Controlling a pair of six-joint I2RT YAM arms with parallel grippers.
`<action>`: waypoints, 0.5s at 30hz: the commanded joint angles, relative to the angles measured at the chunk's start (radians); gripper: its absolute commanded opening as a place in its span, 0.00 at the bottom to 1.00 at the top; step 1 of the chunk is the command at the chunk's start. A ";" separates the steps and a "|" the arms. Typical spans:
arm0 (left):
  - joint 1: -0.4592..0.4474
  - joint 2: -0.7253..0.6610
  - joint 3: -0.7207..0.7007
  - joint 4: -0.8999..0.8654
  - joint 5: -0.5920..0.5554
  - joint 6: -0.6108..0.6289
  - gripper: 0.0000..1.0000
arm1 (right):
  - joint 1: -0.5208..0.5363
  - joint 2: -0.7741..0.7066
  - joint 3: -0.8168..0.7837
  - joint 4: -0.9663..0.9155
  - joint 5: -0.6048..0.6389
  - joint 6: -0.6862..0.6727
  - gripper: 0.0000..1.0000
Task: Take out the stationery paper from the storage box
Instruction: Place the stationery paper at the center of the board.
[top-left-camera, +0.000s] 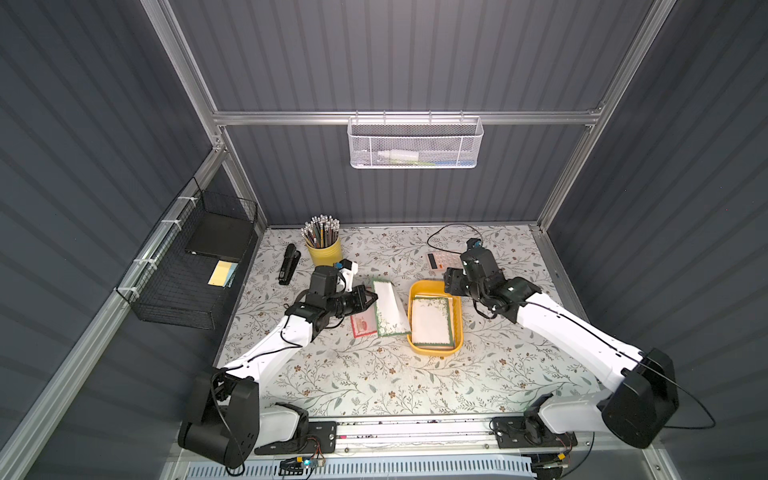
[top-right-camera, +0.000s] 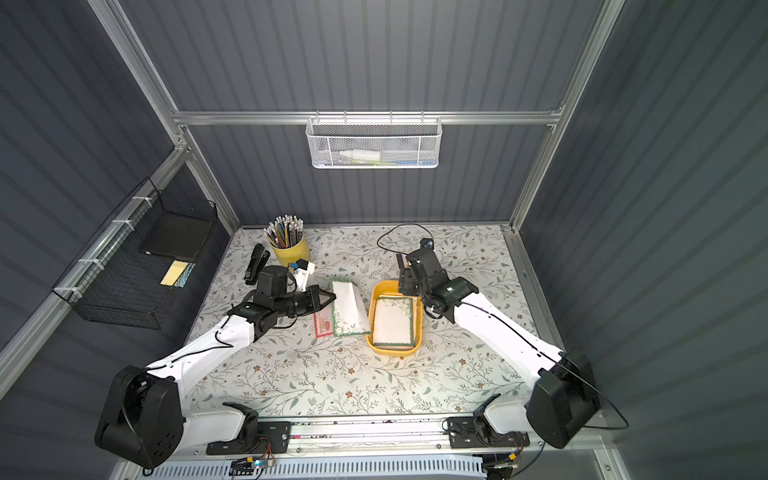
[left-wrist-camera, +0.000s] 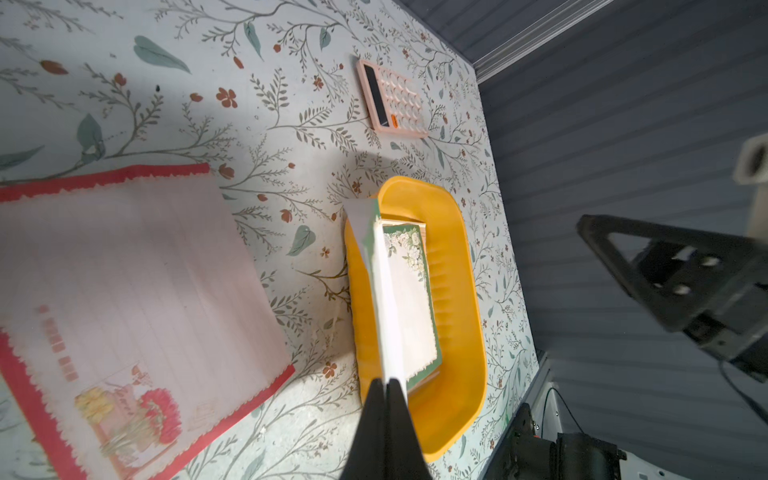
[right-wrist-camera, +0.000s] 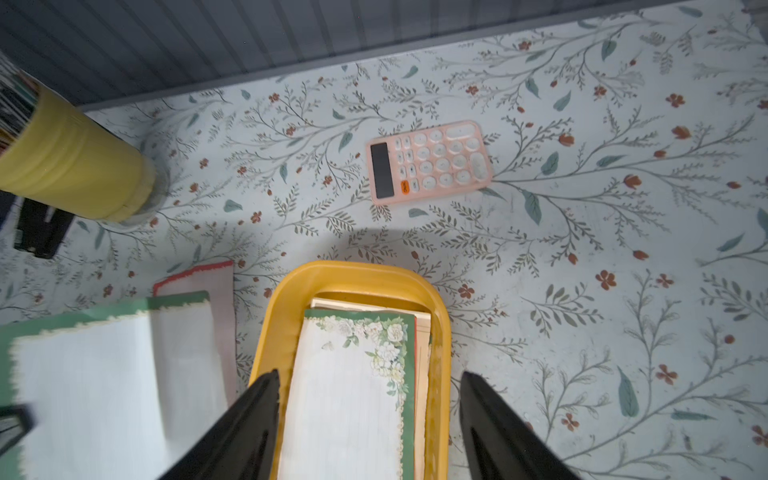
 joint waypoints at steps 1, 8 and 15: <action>0.011 0.019 -0.025 -0.009 -0.029 0.055 0.00 | -0.057 -0.137 -0.067 0.172 -0.104 0.044 0.74; 0.032 0.009 -0.045 -0.017 -0.092 0.047 0.00 | -0.281 -0.267 -0.202 0.407 -0.445 0.172 0.00; 0.053 0.011 -0.034 -0.052 -0.098 0.073 0.00 | -0.280 -0.156 -0.145 0.267 -0.613 0.057 0.00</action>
